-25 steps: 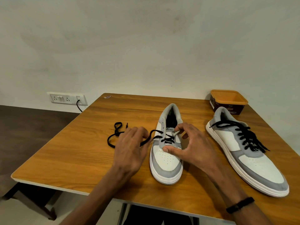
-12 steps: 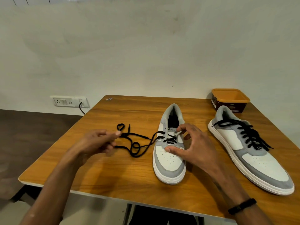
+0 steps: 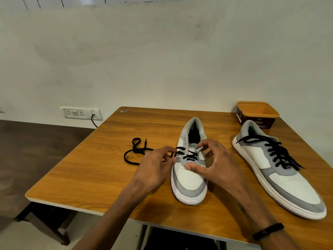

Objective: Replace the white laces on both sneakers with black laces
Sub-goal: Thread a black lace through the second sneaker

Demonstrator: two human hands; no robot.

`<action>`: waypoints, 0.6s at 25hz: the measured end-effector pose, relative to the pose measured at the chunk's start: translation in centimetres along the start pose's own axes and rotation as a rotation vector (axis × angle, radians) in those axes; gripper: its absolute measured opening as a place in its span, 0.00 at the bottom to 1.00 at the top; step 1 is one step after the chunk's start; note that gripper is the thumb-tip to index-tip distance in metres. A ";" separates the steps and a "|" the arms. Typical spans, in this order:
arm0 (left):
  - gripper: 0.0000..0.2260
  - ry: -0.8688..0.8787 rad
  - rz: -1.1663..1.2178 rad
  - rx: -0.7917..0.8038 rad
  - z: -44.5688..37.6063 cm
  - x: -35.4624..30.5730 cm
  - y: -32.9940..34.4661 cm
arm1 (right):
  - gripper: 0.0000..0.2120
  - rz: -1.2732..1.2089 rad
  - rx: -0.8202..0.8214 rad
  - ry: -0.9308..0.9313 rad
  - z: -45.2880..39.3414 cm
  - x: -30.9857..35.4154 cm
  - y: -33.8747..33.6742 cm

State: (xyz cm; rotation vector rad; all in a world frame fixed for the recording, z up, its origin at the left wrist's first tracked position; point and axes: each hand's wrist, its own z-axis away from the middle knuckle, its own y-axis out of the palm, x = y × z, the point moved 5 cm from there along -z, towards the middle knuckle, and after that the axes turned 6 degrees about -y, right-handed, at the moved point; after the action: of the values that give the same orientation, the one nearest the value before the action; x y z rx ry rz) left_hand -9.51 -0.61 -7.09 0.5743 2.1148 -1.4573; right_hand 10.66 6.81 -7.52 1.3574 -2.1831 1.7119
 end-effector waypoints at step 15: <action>0.09 -0.084 -0.015 0.159 -0.4 0.5 -0.2 | 0.40 -0.006 -0.016 0.002 0.1 0.0 -0.1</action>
State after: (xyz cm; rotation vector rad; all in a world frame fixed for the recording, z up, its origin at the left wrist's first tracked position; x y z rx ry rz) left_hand -10.12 -0.32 -7.17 0.5468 1.9549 -1.6388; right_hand 10.78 6.74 -7.48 1.3557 -2.1847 1.6897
